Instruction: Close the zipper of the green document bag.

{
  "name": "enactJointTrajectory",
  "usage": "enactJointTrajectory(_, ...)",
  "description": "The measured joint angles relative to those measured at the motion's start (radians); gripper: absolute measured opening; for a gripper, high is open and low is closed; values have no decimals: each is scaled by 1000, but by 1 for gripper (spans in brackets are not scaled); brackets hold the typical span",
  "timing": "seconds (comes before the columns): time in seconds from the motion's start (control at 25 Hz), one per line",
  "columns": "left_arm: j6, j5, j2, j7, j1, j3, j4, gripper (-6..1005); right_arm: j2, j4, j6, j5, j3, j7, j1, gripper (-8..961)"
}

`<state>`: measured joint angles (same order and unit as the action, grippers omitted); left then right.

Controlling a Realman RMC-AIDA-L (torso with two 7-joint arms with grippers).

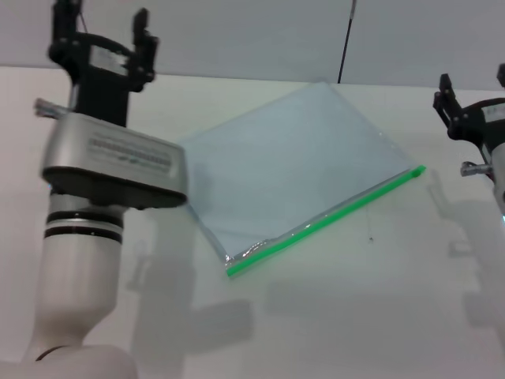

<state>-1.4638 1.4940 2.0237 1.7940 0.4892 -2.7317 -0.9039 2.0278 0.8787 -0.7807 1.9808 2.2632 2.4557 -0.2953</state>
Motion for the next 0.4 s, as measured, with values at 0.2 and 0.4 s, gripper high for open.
enactJointTrajectory(0.2,-2,-18,2,114,-28,50,2,771,-1,-19,-1,-70,-9,51,-4,803)
enactJointTrajectory(0.4,-4,-62,4,199,-32,66,20,771,-1,-63,0,-88,-26,72,-19,803)
